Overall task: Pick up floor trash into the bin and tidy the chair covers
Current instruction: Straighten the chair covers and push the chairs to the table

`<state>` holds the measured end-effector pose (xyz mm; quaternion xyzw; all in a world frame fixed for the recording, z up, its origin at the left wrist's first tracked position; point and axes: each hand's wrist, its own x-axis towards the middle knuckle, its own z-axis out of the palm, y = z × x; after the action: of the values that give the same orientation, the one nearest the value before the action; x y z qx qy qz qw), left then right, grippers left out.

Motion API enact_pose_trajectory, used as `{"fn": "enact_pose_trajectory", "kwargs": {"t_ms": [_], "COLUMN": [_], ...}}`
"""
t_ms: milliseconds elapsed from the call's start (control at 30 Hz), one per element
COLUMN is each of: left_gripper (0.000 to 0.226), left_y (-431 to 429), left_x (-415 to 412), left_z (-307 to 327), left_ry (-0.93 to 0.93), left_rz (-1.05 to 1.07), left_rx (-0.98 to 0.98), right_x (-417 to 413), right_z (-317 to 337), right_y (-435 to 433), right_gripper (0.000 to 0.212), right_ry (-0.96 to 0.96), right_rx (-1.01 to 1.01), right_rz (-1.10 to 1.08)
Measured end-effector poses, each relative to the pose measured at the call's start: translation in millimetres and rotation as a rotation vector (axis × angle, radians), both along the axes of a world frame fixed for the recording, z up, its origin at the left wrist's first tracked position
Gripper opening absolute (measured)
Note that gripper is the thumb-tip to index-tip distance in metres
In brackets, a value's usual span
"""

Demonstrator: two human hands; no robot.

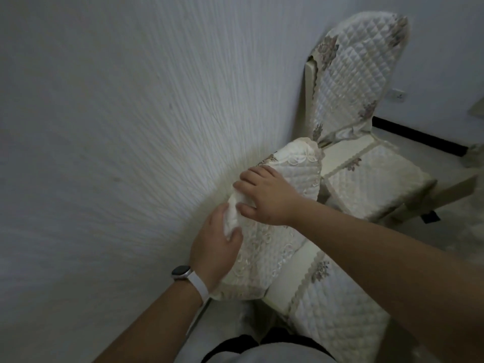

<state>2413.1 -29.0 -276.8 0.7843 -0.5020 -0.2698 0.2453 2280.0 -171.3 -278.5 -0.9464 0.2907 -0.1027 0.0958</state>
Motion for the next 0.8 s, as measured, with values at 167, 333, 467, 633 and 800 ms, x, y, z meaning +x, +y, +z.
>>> {"fn": "enact_pose_trajectory", "kwargs": {"t_ms": [167,333,467,633,800], "left_gripper": [0.055,0.061,0.061,0.063,0.065], "left_y": [-3.0,10.1,18.4,29.1,34.2], "left_x": [1.1,0.4,4.1,4.1,-2.4], "left_z": [-4.7,-8.7,-12.1,-16.5,-19.9], "left_ry": [-0.003,0.002,0.011,0.036,0.064], "left_rz": [0.002,-0.002,-0.043,-0.087,-0.125], "left_rx": [-0.013,-0.015,-0.009,-0.023,-0.04], "right_x": [6.6,8.2,6.7,1.9,-6.8], "right_z": [-3.8,-3.8,-5.2,-9.1,-7.1], "right_y": [-8.8,-3.7,4.0,15.0,25.0], "right_gripper": [0.053,0.055,0.052,0.048,0.048], "right_ry": [-0.001,-0.019,-0.041,-0.065,-0.046], "right_rx": [-0.028,-0.021,-0.035,-0.053,-0.056], "right_rz": [0.047,0.028,0.025,0.006,-0.047]}}
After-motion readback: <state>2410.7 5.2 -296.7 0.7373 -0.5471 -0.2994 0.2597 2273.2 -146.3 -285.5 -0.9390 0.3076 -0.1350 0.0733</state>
